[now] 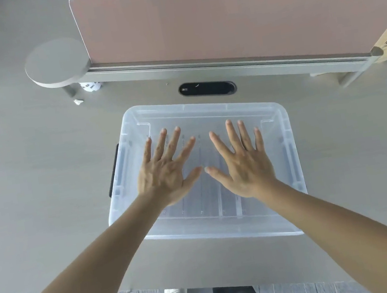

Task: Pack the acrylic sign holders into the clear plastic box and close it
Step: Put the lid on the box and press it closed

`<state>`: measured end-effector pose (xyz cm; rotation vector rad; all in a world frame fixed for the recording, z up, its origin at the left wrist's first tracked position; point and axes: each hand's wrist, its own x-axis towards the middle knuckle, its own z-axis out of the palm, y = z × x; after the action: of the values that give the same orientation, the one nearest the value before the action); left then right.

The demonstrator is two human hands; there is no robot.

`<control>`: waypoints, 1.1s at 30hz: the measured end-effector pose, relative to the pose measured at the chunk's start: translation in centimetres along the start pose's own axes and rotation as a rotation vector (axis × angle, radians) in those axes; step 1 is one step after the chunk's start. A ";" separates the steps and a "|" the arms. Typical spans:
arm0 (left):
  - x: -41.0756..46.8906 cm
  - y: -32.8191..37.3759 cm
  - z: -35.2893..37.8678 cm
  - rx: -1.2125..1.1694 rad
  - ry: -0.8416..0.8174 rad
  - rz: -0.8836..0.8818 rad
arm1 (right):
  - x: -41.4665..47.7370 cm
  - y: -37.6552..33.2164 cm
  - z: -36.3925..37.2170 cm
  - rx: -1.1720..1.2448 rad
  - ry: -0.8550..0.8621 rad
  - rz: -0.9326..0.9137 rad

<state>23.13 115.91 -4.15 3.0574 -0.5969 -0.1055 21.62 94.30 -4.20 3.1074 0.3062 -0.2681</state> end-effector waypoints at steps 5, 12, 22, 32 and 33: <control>0.9 0.3 -0.8 0.019 -0.080 -0.048 | 1.3 0.4 -1.3 -0.021 -0.051 -0.011; 1.0 -2.1 -3.3 -0.182 0.016 -0.108 | 0.7 1.5 -3.9 0.039 -0.095 0.100; 0.6 -7.9 -2.6 -0.786 -0.114 -0.800 | -0.5 9.0 -3.5 0.848 -0.127 0.845; 1.1 -7.6 -4.0 -0.652 -0.038 -0.866 | -0.8 9.6 -5.2 0.807 -0.035 0.807; 1.0 -7.5 -4.3 -0.638 -0.029 -0.859 | -0.6 9.7 -5.5 0.782 -0.036 0.815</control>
<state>27.16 122.59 -0.20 2.4459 0.6573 -0.2826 23.82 84.74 1.26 3.5343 -1.3417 -0.5000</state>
